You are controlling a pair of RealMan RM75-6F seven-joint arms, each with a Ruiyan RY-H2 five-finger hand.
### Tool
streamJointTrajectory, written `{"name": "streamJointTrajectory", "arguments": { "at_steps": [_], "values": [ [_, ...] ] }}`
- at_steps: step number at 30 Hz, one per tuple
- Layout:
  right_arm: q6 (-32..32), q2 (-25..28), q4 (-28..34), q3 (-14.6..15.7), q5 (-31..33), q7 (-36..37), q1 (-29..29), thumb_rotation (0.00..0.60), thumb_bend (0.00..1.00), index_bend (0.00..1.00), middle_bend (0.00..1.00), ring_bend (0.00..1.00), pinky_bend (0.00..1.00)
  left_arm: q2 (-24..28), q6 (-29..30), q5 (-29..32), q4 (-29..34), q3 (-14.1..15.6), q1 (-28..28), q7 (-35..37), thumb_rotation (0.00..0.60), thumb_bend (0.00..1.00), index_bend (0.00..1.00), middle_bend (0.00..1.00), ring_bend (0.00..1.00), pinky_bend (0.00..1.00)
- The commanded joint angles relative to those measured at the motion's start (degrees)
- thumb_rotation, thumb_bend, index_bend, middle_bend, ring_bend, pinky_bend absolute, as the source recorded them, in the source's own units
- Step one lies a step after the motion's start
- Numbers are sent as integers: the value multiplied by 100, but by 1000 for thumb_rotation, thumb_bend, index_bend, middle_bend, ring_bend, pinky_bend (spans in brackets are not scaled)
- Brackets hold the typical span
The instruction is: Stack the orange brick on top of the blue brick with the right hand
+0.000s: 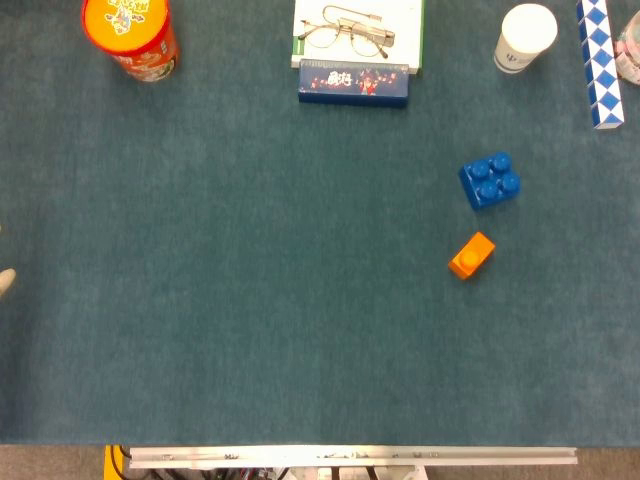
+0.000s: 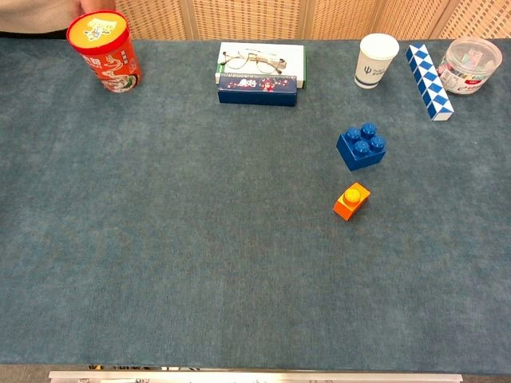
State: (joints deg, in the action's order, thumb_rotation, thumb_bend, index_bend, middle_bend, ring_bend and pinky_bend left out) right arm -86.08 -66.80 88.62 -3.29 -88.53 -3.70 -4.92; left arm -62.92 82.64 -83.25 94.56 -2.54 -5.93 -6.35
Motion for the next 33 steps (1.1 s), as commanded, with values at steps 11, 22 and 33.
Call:
{"name": "streamJointTrajectory", "arguments": {
  "at_steps": [11,22,33],
  "values": [
    [74,26,-96,67,-186,150,-80,600,586,679,538,433,503,-30,-82,-3,-50,41,-31,-2,600,0,455,463,376,522],
    [606,548,-226,399,-1497,788,-884,600,386,610,380,299,448,-98,-293,185,-236,13,-104,42,600,0,455,464,380,523],
    [2176,903,371,232,-1246,-117,-1829,600,172,448,172,101,260,-94,-383,422,-379,-30,-84,177,600,0,455,464,380,523]
  ]
}}
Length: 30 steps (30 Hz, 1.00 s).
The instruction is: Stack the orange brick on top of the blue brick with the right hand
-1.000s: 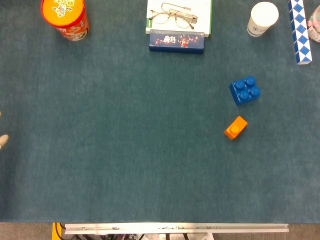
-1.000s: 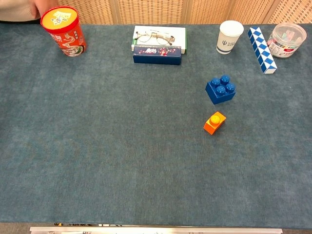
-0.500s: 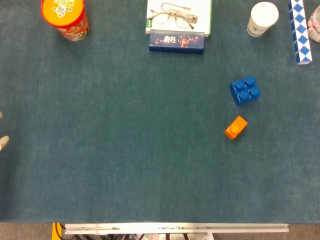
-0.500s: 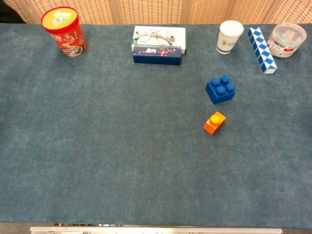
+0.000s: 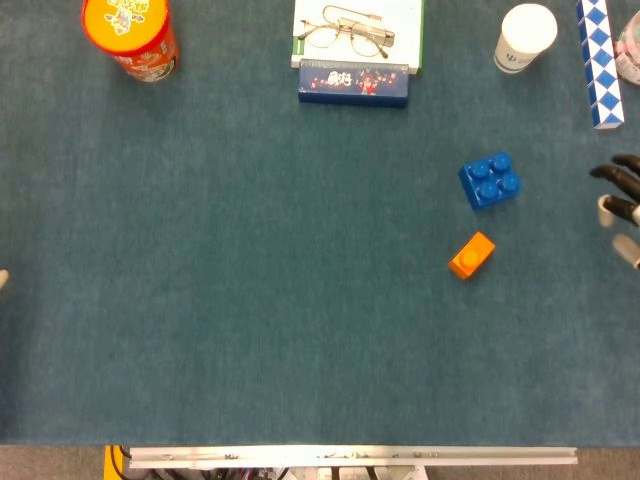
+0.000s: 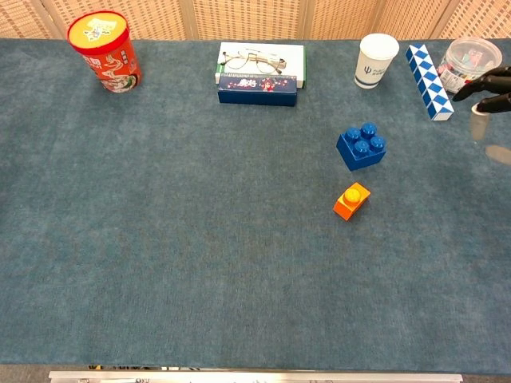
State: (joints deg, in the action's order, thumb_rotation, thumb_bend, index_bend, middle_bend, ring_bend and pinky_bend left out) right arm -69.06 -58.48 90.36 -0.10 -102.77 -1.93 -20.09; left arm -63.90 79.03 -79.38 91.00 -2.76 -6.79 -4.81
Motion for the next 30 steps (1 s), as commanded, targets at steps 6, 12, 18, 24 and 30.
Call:
{"name": "streamJointTrajectory", "arguments": {
  "at_steps": [6,12,18,24,30],
  "values": [
    [1136,-70,268,-231,449,-506,-774,600,119,393,140,56,197,35,-79,184,-104,-51,18,164,600,0,455,465,380,523],
    [1745,-309,192,-294,600,-666,-1234,600,120,393,140,49,187,64,-121,285,-167,-75,36,274,600,0,455,465,380,523],
    [2235,-536,104,-274,666,-766,-1626,600,120,393,140,46,183,91,-119,317,-183,-81,59,330,600,0,455,465,380,523],
    [2511,-726,39,-192,705,-807,-1869,600,120,393,140,46,177,110,-92,335,-179,-91,83,347,600,0,456,465,380,523],
    [2562,-809,71,-62,669,-790,-1976,600,120,393,140,45,177,134,-66,321,-145,-94,96,356,600,0,455,465,380,523]
  ]
}}
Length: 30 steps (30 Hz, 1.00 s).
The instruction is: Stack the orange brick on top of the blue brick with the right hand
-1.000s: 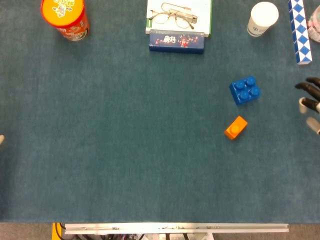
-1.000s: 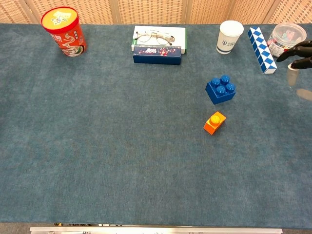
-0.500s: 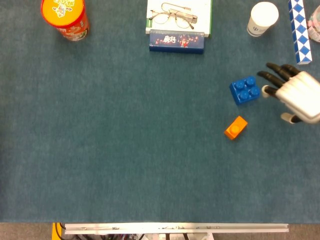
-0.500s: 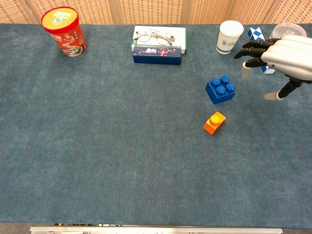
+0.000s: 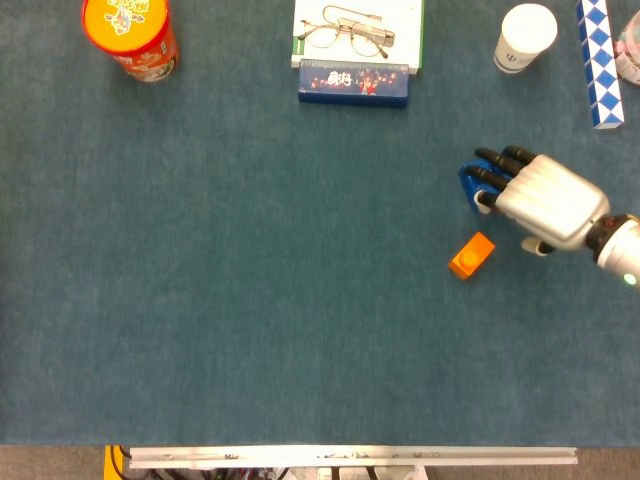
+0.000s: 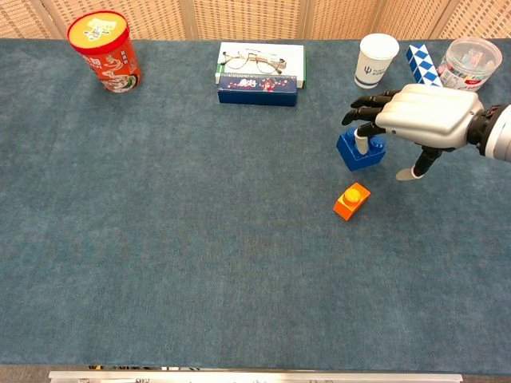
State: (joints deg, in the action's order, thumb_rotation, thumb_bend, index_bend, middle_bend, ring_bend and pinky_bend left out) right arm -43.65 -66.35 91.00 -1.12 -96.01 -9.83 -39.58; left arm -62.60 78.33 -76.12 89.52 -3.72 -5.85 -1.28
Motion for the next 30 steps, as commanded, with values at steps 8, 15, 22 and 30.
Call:
{"name": "streamJointTrajectory", "arguments": {
  "at_steps": [8,15,22,30],
  "values": [
    [125,-233,-124,146,78,-47,-142,600,120,393,133,36,167,14,0,-9,23,3,6,1,600,0,456,465,380,523],
    [221,-389,-206,215,120,-104,-261,600,120,393,133,35,148,55,43,8,53,-22,29,41,600,0,456,465,380,523],
    [258,-449,-185,297,139,-170,-334,600,120,393,130,30,142,65,32,28,44,-30,32,50,600,0,456,465,380,523],
    [320,-513,-153,337,235,-319,-409,600,120,393,128,28,140,83,43,27,47,-39,42,83,600,0,456,465,380,523]
  ]
}}
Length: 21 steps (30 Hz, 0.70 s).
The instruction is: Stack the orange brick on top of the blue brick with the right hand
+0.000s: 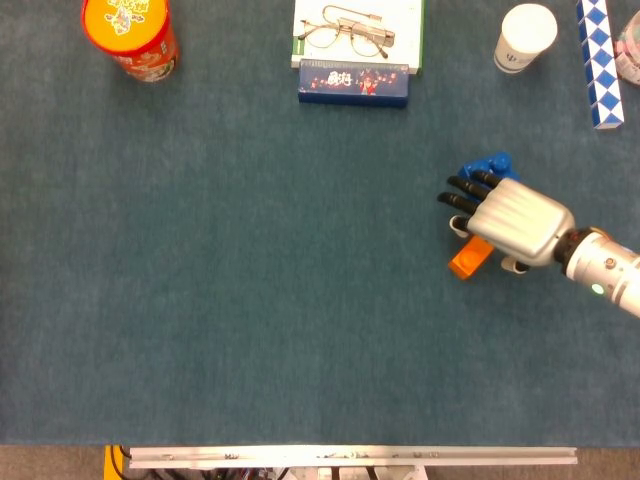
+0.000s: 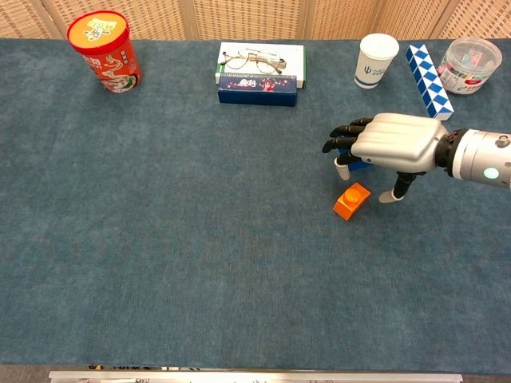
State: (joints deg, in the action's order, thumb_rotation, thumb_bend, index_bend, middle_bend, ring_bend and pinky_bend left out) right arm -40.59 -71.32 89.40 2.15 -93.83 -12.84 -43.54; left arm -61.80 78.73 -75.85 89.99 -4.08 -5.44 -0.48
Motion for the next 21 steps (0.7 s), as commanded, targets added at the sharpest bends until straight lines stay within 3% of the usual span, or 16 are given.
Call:
{"name": "streamJointTrajectory", "arguments": {
  "at_steps": [1,21],
  "values": [
    [22,-27,8,16,28,-31,-20,600,120,393,128,28,140,6,2,3,2,-5,2,10,600,0,456,465,380,523],
    [149,-270,-90,99,265,-372,-144,600,120,393,128,27,140,43,24,38,-6,-44,22,87,600,0,455,465,380,523]
  ]
}}
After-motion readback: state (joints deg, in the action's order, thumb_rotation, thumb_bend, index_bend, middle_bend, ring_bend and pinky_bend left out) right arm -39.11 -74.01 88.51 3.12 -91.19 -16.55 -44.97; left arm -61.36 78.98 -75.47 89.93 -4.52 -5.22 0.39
